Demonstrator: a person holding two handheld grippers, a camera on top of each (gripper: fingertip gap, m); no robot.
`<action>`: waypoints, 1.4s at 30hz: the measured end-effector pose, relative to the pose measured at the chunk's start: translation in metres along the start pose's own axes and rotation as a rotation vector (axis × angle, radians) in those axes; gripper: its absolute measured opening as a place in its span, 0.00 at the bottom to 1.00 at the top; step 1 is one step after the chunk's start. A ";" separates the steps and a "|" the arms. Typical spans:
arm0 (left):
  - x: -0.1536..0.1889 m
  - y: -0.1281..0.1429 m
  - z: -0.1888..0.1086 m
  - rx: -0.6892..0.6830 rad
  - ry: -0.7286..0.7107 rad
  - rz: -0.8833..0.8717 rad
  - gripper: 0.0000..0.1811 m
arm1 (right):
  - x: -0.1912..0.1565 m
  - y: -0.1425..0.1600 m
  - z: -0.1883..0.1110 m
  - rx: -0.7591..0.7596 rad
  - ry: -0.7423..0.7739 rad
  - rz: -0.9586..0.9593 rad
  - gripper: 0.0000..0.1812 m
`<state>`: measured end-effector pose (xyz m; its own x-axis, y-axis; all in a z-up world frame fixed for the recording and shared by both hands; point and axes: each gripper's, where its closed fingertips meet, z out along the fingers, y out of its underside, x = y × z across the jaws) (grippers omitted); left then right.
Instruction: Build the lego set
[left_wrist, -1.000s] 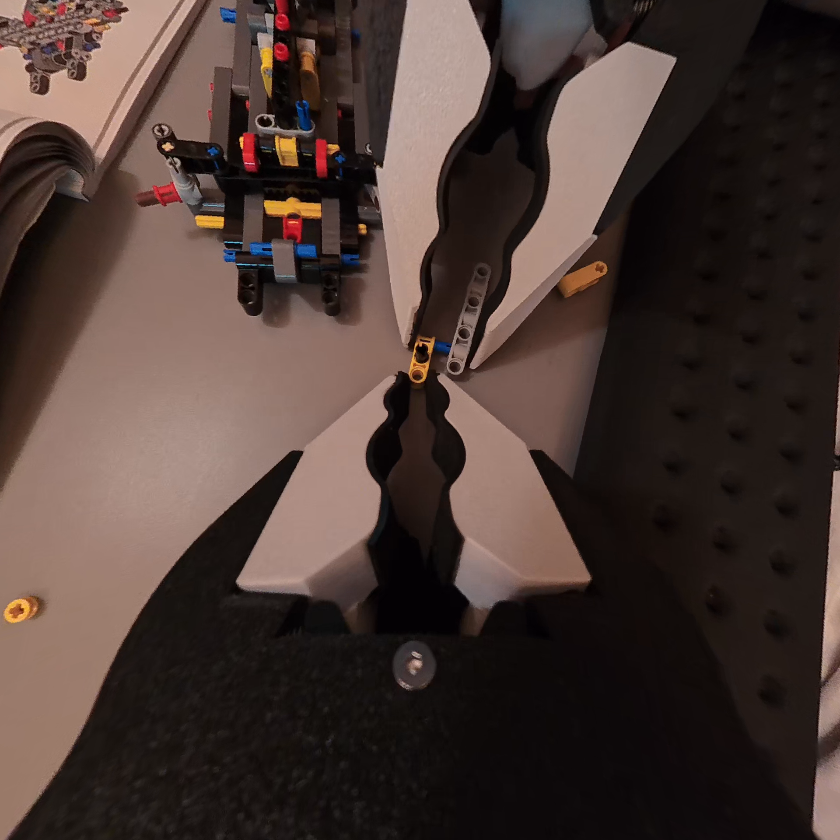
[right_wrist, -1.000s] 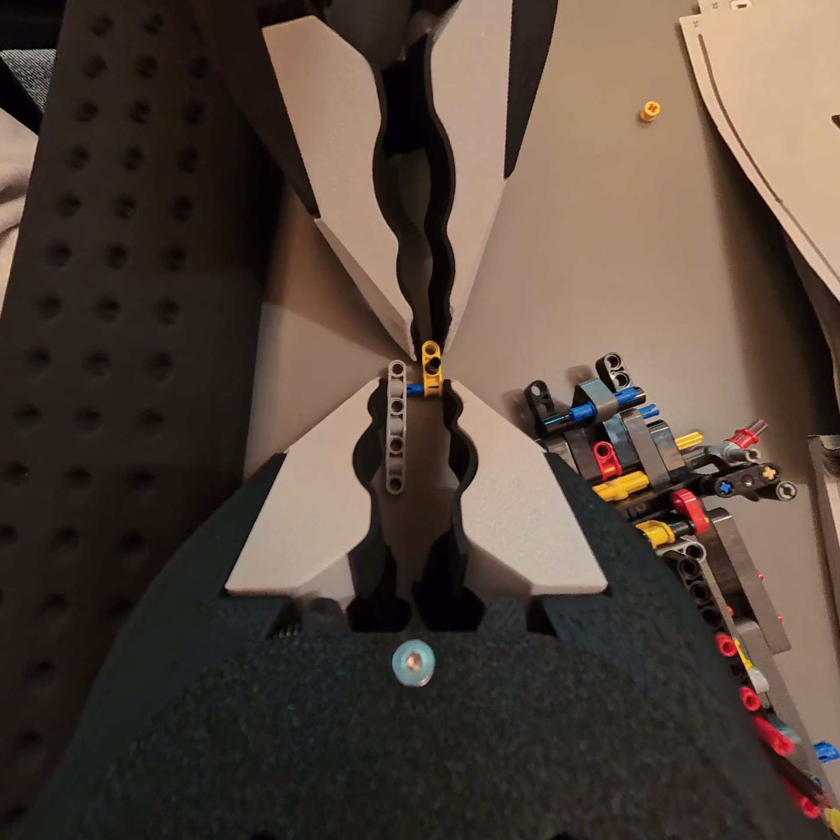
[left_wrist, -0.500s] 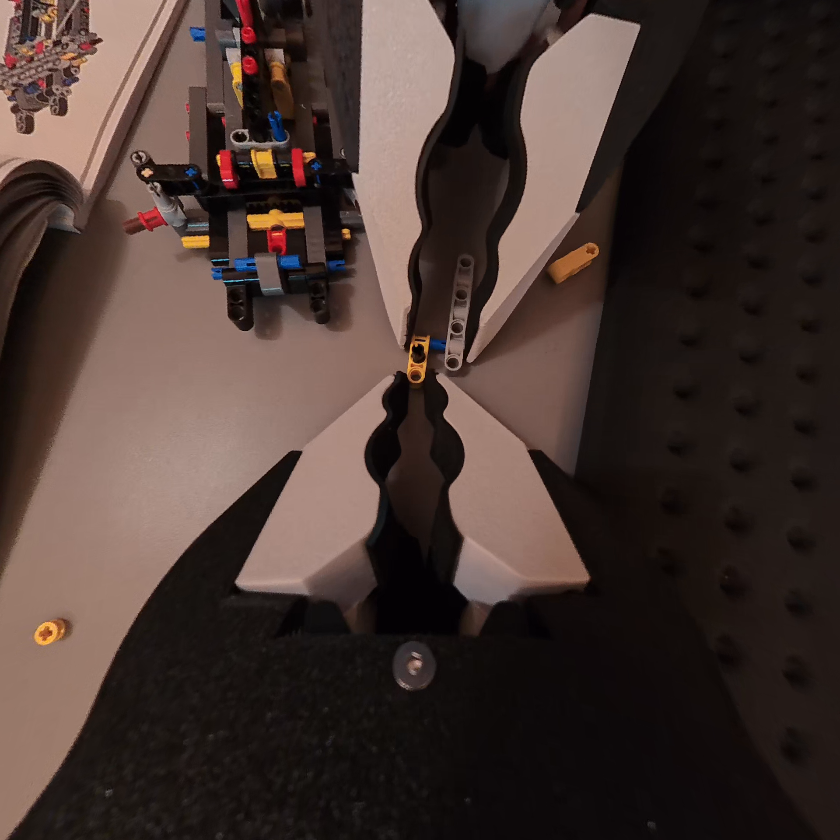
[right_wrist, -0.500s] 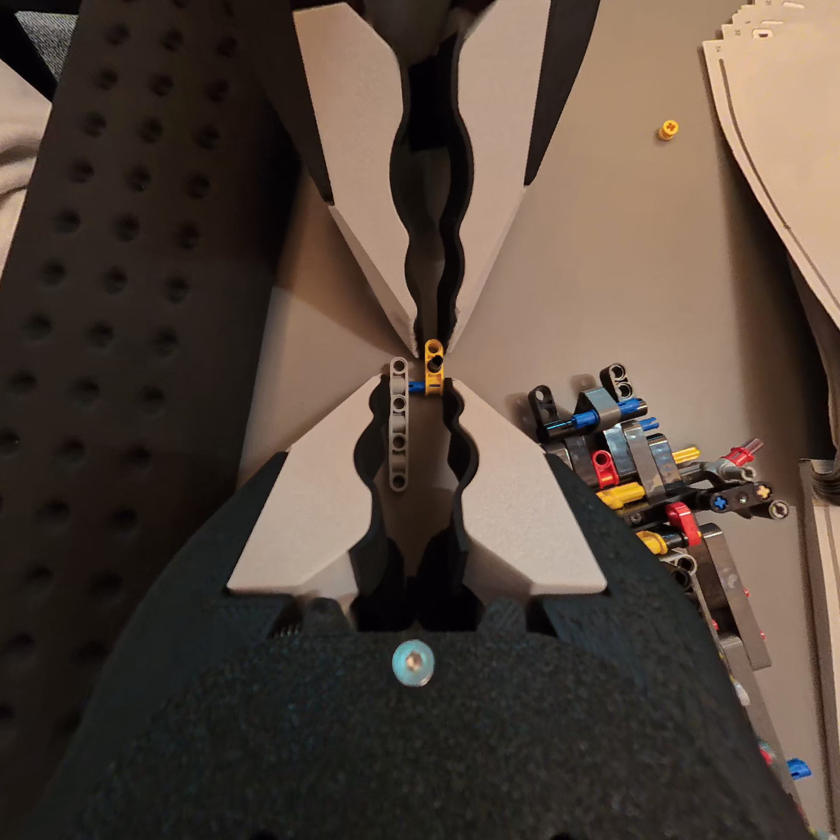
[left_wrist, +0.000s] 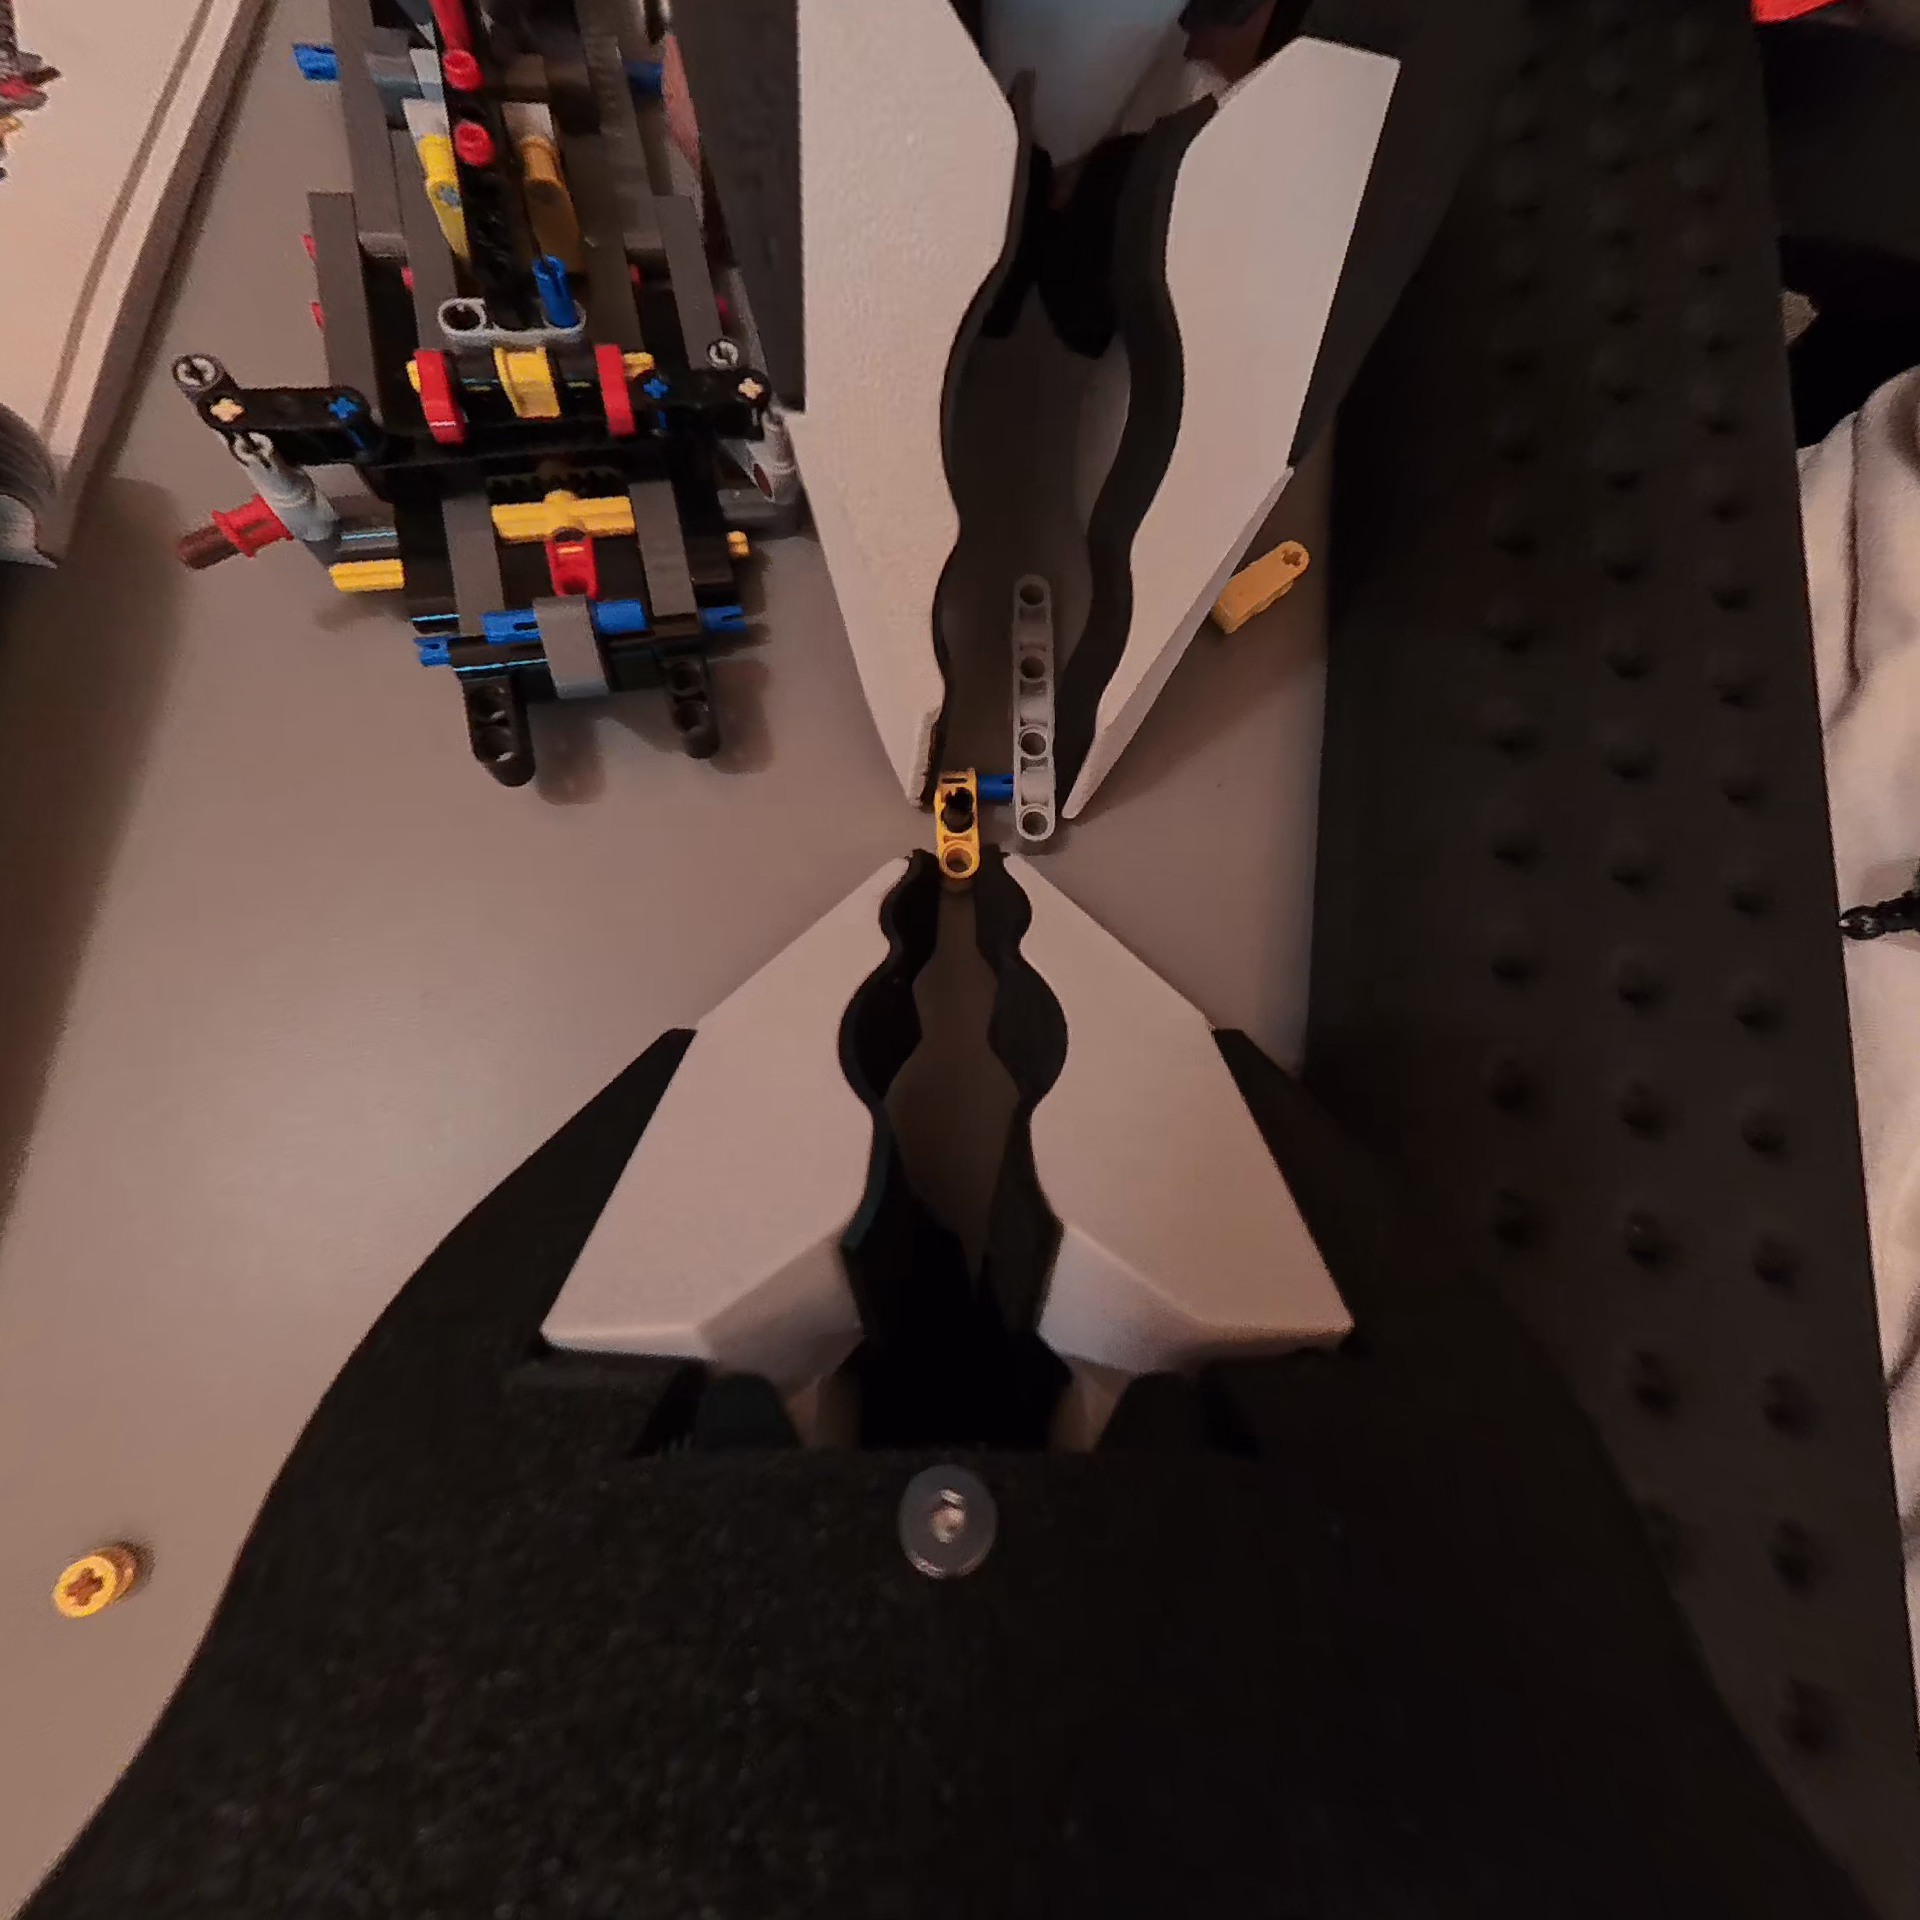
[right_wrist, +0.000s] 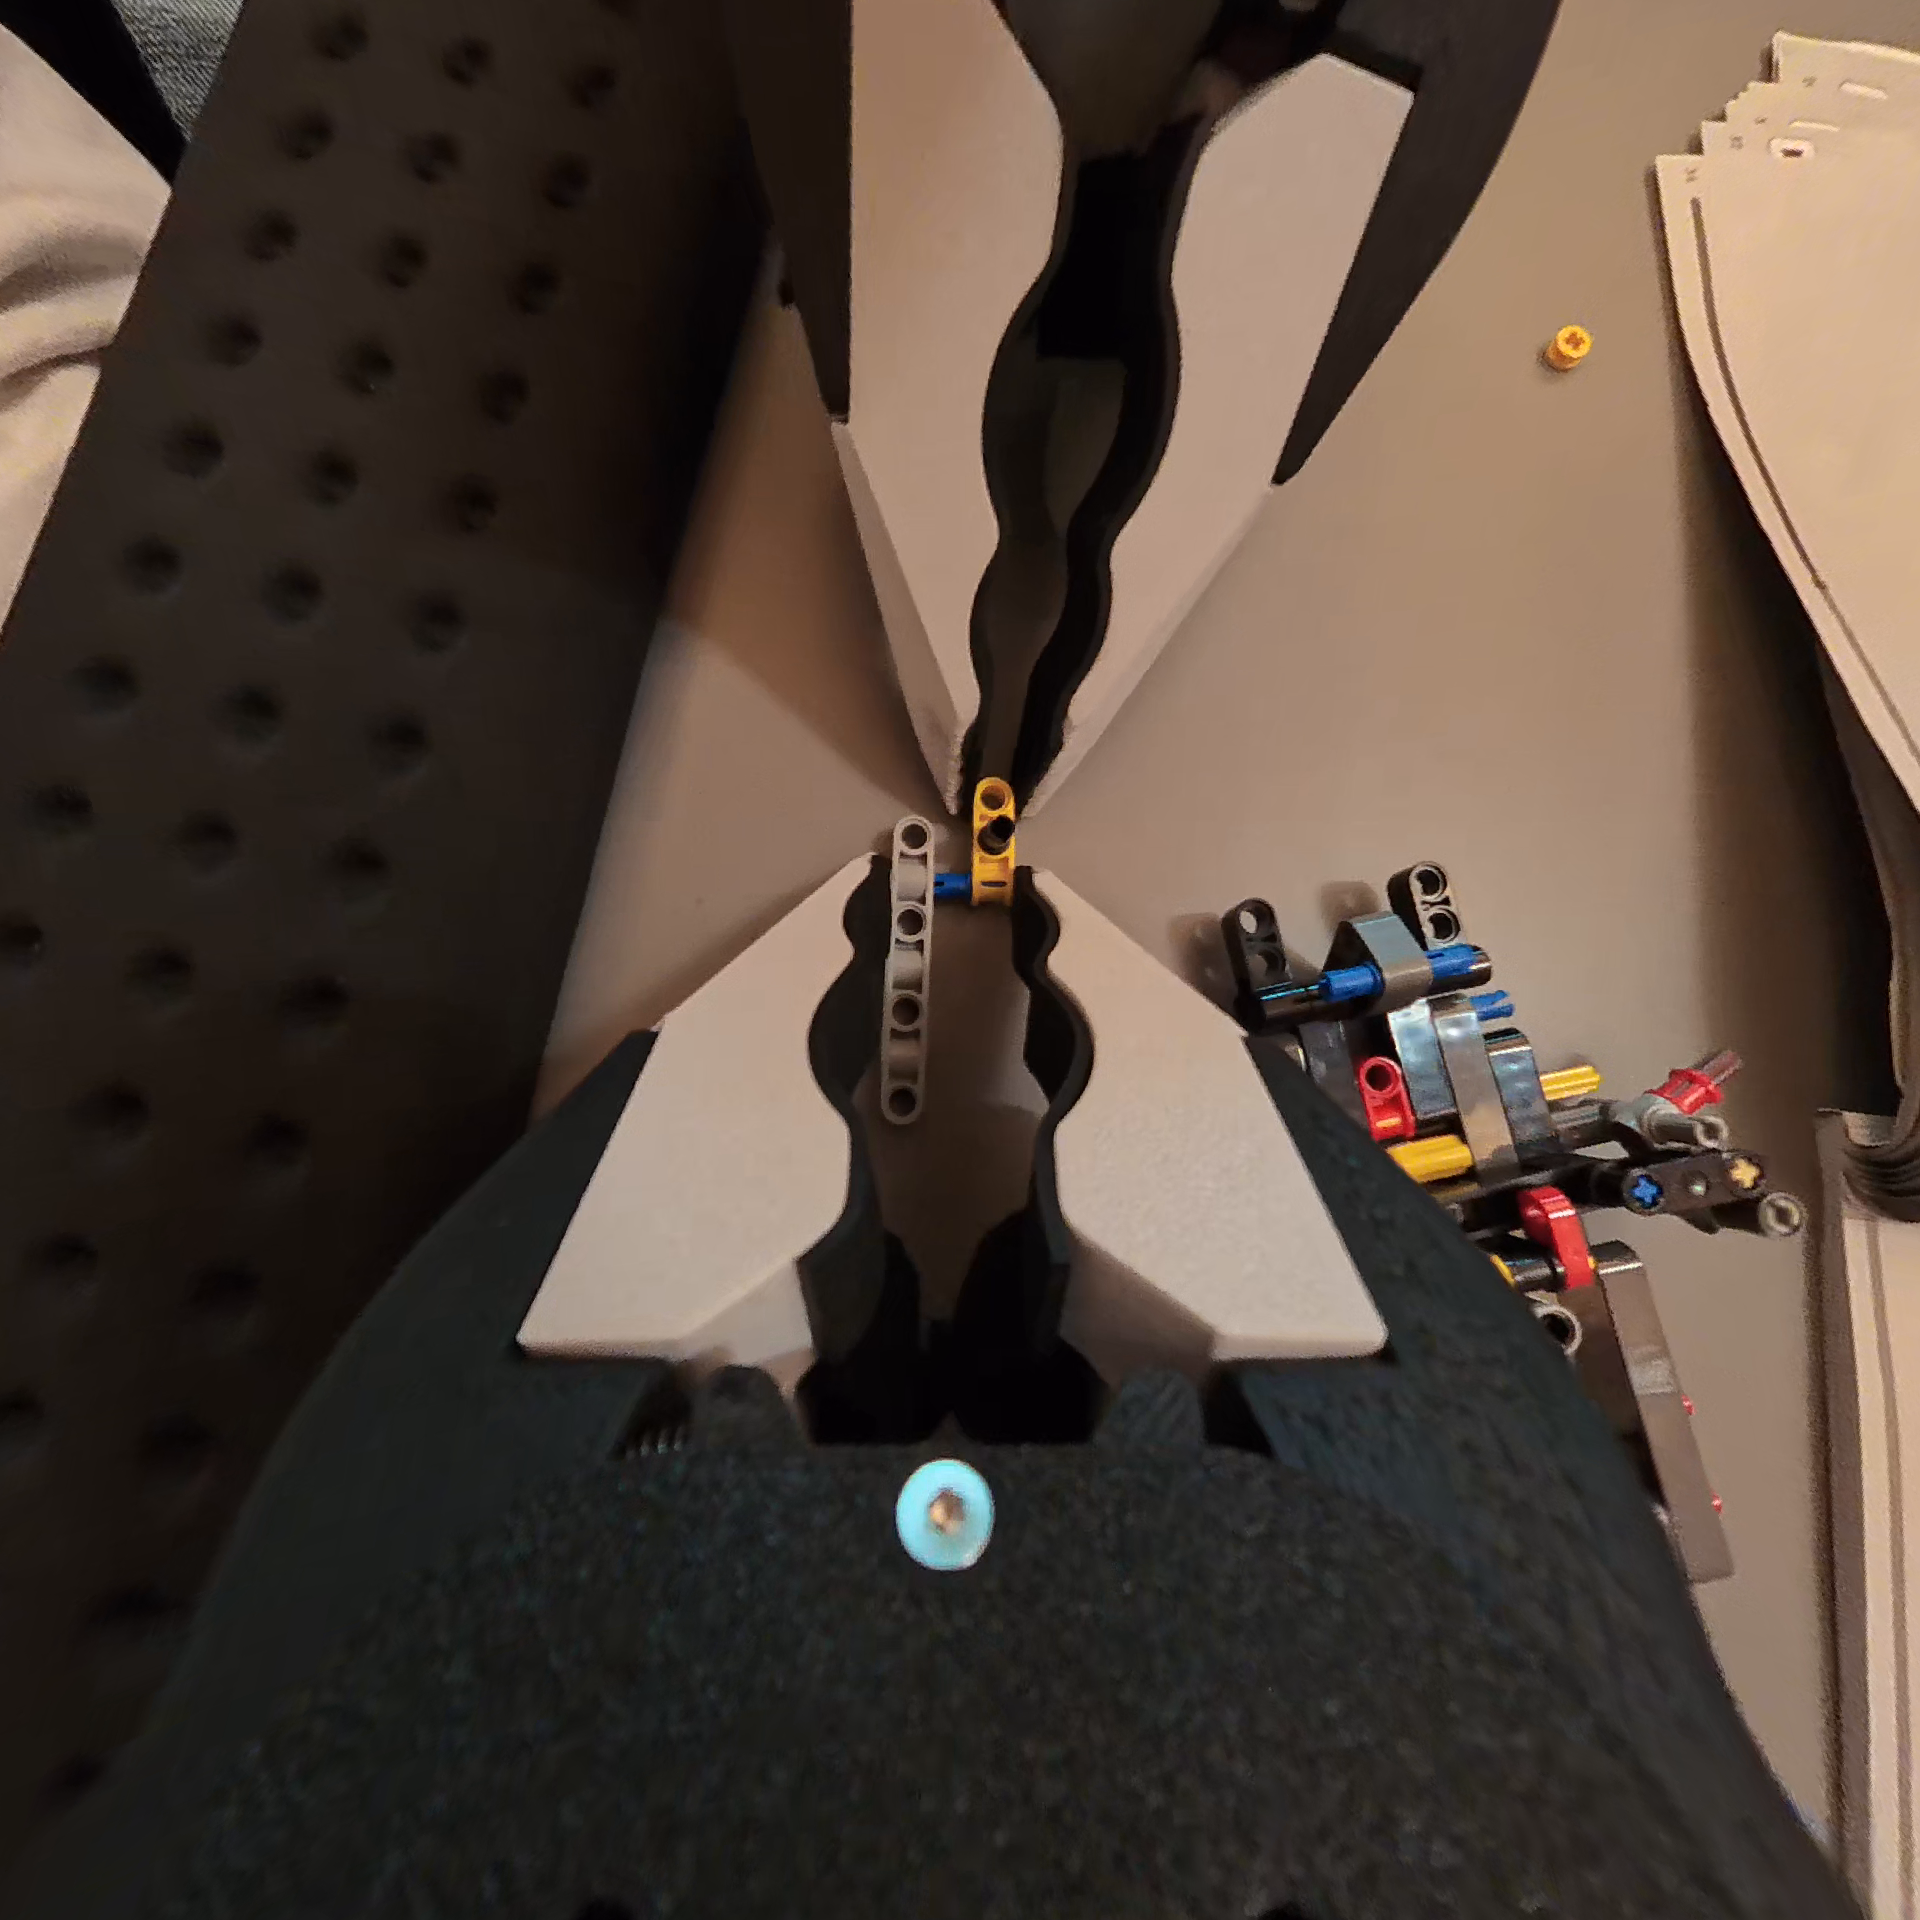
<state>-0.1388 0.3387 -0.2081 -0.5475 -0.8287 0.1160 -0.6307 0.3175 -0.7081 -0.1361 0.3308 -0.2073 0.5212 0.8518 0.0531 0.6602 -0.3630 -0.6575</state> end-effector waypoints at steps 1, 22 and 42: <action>0.000 0.000 0.000 0.002 0.006 0.004 0.03 | 0.000 0.000 0.000 0.001 0.000 0.000 0.13; 0.002 0.001 0.000 -0.093 -0.031 0.184 0.03 | -0.001 0.000 0.000 -0.038 -0.034 0.019 0.13; 0.004 0.000 0.000 -0.095 0.056 0.157 0.03 | -0.004 0.001 -0.004 -0.030 -0.040 0.018 0.16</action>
<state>-0.1409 0.3355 -0.2083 -0.6713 -0.7395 0.0497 -0.5828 0.4853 -0.6518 -0.1352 0.3260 -0.2048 0.5113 0.8593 0.0108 0.6671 -0.3890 -0.6354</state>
